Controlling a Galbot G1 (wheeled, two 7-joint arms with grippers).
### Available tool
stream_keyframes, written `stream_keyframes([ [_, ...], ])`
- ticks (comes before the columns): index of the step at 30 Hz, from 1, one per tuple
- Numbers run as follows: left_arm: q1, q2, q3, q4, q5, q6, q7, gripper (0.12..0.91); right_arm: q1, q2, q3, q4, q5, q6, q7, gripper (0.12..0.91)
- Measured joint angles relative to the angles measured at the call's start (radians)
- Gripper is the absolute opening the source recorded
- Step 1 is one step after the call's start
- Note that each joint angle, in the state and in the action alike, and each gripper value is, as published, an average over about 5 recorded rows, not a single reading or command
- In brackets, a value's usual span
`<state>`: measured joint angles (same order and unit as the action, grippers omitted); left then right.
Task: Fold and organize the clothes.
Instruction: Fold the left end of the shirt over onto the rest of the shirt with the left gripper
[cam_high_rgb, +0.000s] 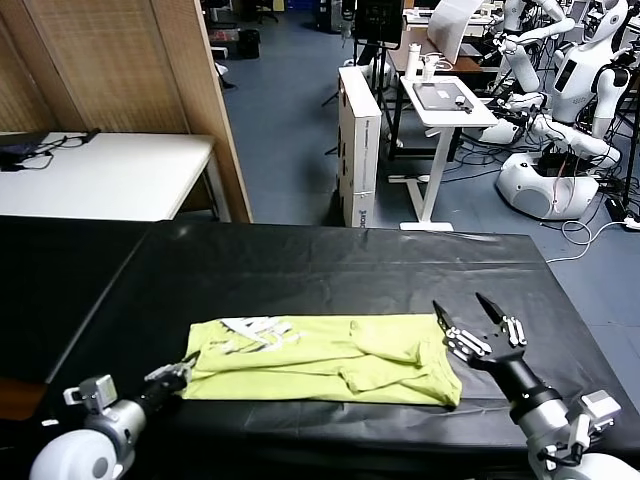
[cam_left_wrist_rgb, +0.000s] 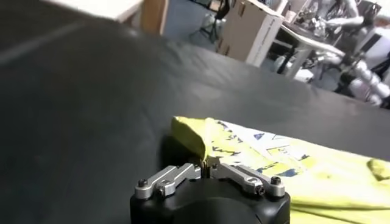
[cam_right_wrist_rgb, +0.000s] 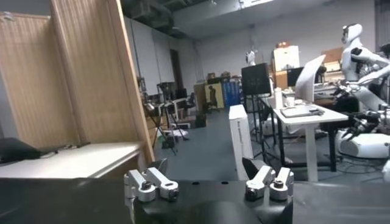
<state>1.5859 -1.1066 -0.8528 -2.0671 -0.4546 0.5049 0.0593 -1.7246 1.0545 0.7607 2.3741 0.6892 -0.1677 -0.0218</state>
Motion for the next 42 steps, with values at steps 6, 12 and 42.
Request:
stream_keyframes([
  [6,0.024,0.017,-0.053,-0.042,0.049,-0.003,-0.025,0.178,0.010,0.009,-0.020,-0.010,-0.013,0.000,0.003,0.907],
  [12,0.019,-0.040,0.009,-0.132,-0.101,0.067,-0.094,0.178,0.013,0.015,-0.030,-0.016,-0.017,0.000,0.004,0.907],
  [42,-0.135,-0.374,0.610,-0.097,-0.093,0.113,-0.171,0.178,-0.142,0.151,-0.061,-0.060,-0.273,0.121,-0.040,0.907],
])
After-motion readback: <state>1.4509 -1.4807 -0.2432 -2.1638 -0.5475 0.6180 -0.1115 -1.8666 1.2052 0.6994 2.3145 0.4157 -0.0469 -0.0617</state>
